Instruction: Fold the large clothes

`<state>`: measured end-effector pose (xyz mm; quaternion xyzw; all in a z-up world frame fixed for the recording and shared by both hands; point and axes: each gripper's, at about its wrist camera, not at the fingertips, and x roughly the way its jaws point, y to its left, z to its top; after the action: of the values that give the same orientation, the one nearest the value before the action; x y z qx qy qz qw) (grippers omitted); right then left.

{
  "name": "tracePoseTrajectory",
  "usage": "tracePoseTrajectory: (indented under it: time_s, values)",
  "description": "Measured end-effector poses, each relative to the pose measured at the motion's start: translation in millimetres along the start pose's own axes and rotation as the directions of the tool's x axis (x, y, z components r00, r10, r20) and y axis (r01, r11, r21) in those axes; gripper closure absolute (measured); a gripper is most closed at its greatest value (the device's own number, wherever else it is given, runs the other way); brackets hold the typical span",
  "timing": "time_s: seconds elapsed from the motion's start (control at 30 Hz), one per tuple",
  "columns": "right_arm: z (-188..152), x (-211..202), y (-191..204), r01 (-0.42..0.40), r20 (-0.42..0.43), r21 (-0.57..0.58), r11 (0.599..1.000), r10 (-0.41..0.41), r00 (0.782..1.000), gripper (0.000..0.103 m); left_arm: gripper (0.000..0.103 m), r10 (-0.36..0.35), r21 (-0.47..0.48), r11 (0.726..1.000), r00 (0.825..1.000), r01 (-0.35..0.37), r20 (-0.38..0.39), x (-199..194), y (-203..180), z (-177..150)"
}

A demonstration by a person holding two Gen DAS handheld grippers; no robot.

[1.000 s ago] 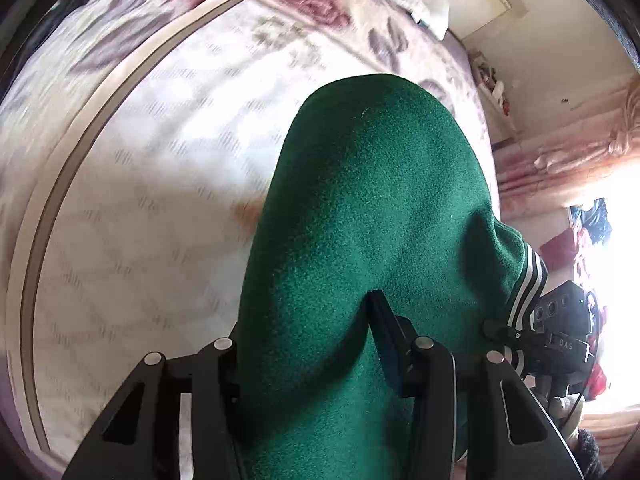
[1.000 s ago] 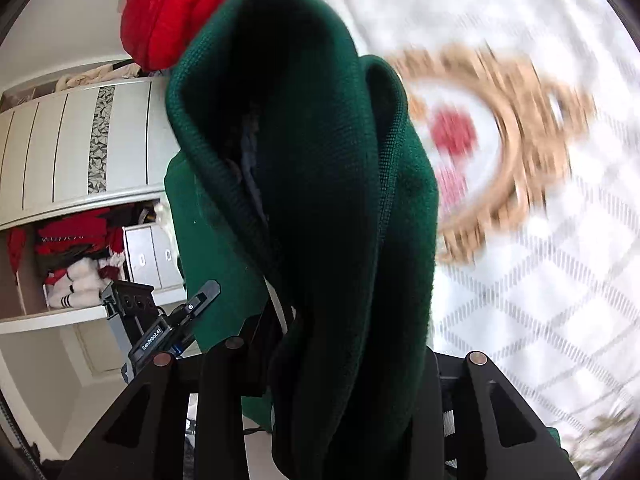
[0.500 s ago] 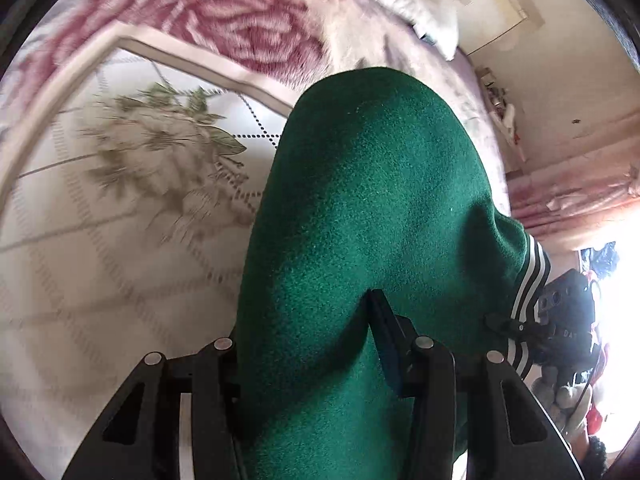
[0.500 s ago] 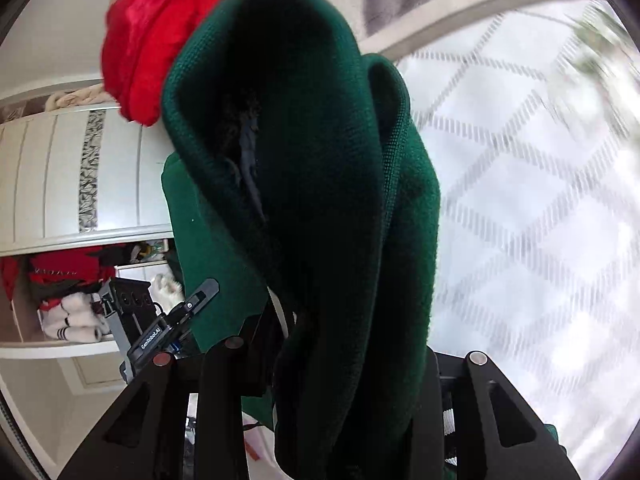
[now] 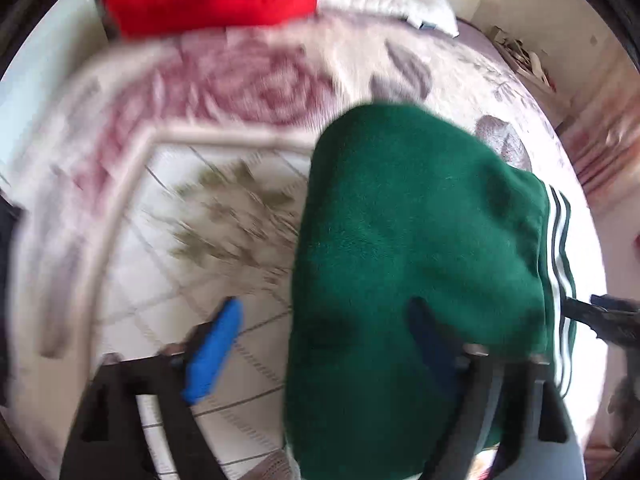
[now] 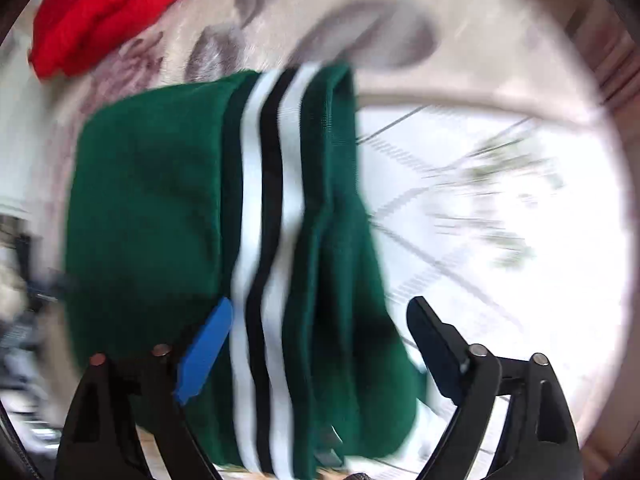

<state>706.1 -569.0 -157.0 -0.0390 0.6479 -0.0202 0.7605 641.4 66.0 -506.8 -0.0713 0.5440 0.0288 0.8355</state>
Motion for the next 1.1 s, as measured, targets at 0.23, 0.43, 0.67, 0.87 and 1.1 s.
tracePoseTrajectory:
  time_s: [0.23, 0.43, 0.67, 0.87, 1.1]
  values:
    - [-117, -124, 69, 0.146, 0.146, 0.025, 0.989, -0.148, 0.978, 0.000, 0.004, 0.056, 0.071, 0.995, 0.986, -0.068, 0.154, -115, -33, -30]
    - [-197, -254, 52, 0.196, 0.238, 0.108, 0.975, -0.217, 0.947, 0.000, 0.001, 0.027, 0.098, 0.994, 0.975, -0.049, 0.219, -208, -52, -48]
    - [-274, -406, 66, 0.213, 0.338, 0.150, 0.965, -0.253, 0.906, 0.000, 0.000, -0.021, 0.060, 0.998, 0.973, 0.007, 0.231, -322, -54, -81]
    - [-346, -536, 81, 0.207, 0.414, 0.160, 0.965, -0.256, 0.874, 0.000, 0.000, 0.001, 0.047, 0.999, 0.967, -0.014, 0.254, -428, -50, -108]
    - [-421, -649, 85, 0.183, 0.479, 0.169, 0.969, -0.243, 0.844, 0.000, 0.000, 0.030, 0.048, 0.998, 0.953, -0.046, 0.302, -535, -47, -143]
